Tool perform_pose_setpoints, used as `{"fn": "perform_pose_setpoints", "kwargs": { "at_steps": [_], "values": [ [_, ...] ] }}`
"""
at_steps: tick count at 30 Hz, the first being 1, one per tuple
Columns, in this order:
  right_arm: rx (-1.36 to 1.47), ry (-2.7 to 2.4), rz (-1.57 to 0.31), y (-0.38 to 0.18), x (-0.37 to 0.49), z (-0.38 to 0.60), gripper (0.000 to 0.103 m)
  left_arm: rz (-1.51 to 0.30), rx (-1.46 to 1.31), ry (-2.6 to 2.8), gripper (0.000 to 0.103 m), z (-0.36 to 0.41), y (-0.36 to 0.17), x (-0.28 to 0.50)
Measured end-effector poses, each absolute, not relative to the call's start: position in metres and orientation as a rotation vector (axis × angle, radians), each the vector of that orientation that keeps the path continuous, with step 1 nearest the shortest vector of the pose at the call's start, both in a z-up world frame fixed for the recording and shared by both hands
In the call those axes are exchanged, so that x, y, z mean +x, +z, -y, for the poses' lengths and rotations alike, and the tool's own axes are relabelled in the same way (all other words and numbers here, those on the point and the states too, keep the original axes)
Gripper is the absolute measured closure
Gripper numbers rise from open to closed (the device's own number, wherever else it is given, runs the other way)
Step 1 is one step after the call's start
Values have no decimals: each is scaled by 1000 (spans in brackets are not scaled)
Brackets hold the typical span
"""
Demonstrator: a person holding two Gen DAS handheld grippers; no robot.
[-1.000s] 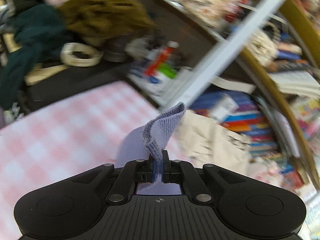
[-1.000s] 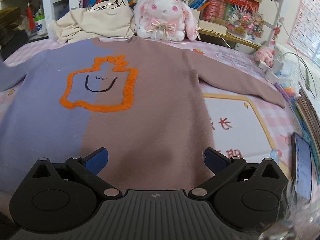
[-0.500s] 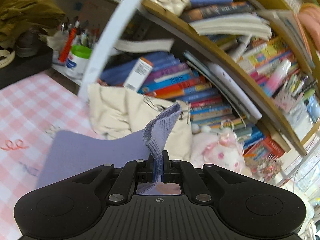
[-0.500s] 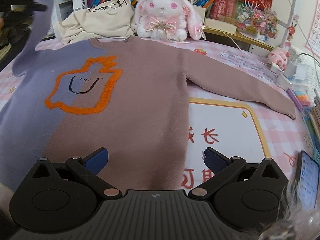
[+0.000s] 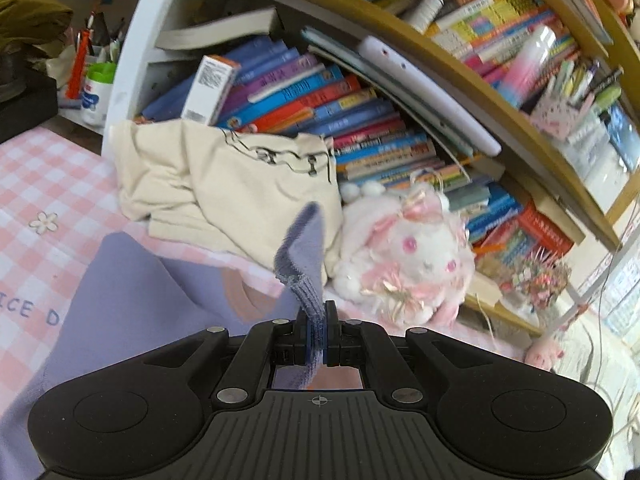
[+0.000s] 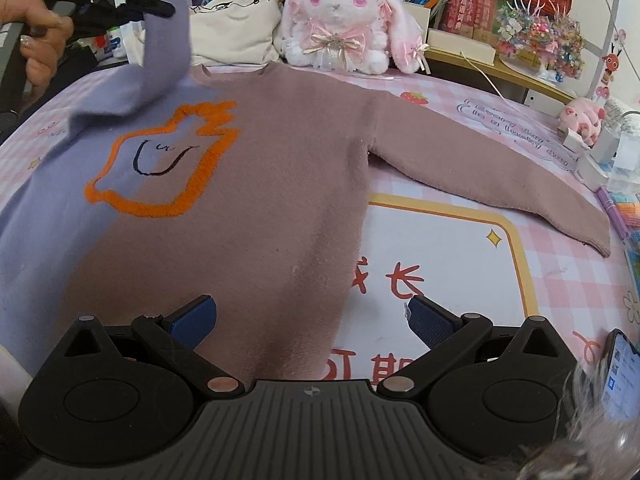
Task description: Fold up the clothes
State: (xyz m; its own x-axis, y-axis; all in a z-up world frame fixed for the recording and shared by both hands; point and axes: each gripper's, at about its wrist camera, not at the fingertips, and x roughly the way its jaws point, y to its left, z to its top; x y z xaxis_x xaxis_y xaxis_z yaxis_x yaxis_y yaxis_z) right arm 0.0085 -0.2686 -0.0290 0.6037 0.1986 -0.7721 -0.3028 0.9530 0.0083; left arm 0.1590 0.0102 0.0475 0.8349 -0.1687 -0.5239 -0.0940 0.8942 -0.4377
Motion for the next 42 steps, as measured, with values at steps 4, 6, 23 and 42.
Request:
{"fn": "perform_pose_setpoints", "kwargs": {
  "at_steps": [4, 6, 23, 42],
  "values": [
    [-120, 290, -881, -30, 10, 275, 0, -611, -443, -48, 100, 4, 42, 162],
    [-117, 287, -884, -31, 10, 278, 0, -621, -436, -50, 100, 10, 38, 163],
    [-109, 282, -886, -32, 6, 287, 0, -550, -278, -41, 39, 8, 42, 102],
    [-96, 238, -875, -28, -4, 277, 3, -817, -162, 297, 42, -91, -23, -31]
  ]
}}
